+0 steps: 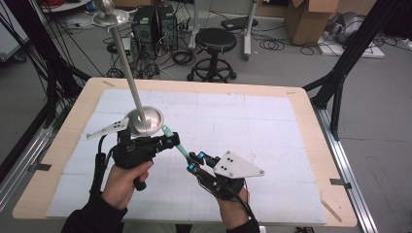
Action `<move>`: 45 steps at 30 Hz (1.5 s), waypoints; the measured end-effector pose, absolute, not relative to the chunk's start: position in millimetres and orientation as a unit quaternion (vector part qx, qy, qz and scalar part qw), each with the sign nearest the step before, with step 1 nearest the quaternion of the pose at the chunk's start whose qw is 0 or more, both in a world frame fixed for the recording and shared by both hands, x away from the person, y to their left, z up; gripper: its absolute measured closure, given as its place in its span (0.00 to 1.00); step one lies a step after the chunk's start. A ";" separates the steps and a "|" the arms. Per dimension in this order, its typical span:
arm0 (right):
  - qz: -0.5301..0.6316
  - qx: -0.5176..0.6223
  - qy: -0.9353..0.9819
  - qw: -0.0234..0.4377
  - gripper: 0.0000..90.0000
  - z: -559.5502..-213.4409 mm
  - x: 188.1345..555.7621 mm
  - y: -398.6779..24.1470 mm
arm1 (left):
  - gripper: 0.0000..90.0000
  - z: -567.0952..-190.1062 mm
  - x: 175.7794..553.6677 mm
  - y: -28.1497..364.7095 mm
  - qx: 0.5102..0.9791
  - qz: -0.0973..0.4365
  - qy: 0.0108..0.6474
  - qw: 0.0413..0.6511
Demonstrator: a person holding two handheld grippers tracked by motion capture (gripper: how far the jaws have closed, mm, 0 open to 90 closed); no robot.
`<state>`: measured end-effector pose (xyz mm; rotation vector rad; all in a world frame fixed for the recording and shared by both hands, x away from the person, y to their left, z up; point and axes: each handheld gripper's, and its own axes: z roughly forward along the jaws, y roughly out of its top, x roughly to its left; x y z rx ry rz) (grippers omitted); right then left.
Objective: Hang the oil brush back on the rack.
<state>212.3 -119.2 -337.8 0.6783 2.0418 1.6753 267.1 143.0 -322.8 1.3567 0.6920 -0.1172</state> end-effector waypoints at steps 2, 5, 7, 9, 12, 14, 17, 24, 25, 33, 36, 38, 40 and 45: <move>0.602 0.244 0.734 0.202 0.88 -338.2 212.8 -118.8 | 0.91 -322.5 266.2 142.9 0.616 -0.048 0.311 0.722; 0.604 0.238 0.733 0.203 0.73 -337.9 212.8 -119.7 | 0.92 -321.9 265.8 144.8 0.622 -0.038 0.306 0.720; 0.605 0.240 0.732 0.201 0.64 -337.7 212.9 -121.4 | 0.92 -321.3 265.8 146.9 0.628 -0.032 0.298 0.719; 0.606 0.242 0.732 0.198 0.58 -337.5 213.7 -124.6 | 0.92 -320.8 265.6 148.7 0.633 -0.027 0.292 0.717; 0.602 0.245 0.735 0.193 0.50 -337.9 214.9 -129.3 | 0.92 -320.0 265.7 151.5 0.640 -0.018 0.282 0.715; 0.598 0.244 0.738 0.193 0.47 -340.2 215.5 -134.0 | 0.92 -319.2 266.2 153.9 0.645 -0.013 0.275 0.712; 0.588 0.254 0.744 0.191 0.45 -347.2 216.8 -144.8 | 0.92 -315.3 269.5 160.3 0.662 -0.002 0.265 0.701; 0.584 0.270 0.743 0.184 0.43 -353.9 219.1 -161.8 | 0.92 -303.7 274.9 171.8 0.679 0.013 0.244 0.693; 0.585 0.272 0.743 0.179 0.43 -355.3 219.7 -164.8 | 0.92 -300.6 275.9 174.1 0.684 0.017 0.238 0.690; 0.616 0.217 0.751 0.094 0.47 -354.7 229.6 -148.2 | 0.92 -289.6 274.2 178.5 0.697 -0.018 0.178 0.694; 0.621 0.203 0.753 0.071 0.50 -354.0 232.0 -141.4 | 0.92 -288.9 273.0 177.5 0.703 -0.027 0.161 0.692; 0.630 0.176 0.755 0.036 0.54 -353.1 234.5 -131.9 | 0.92 -288.7 271.3 176.3 0.705 -0.042 0.144 0.693; 0.633 0.154 0.759 0.016 0.57 -352.6 236.4 -123.4 | 0.92 -288.7 269.4 175.2 0.703 -0.054 0.134 0.697; 0.638 0.126 0.759 -0.028 0.73 -355.5 240.2 -107.0 | 0.92 -288.1 266.7 172.6 0.696 -0.064 0.124 0.704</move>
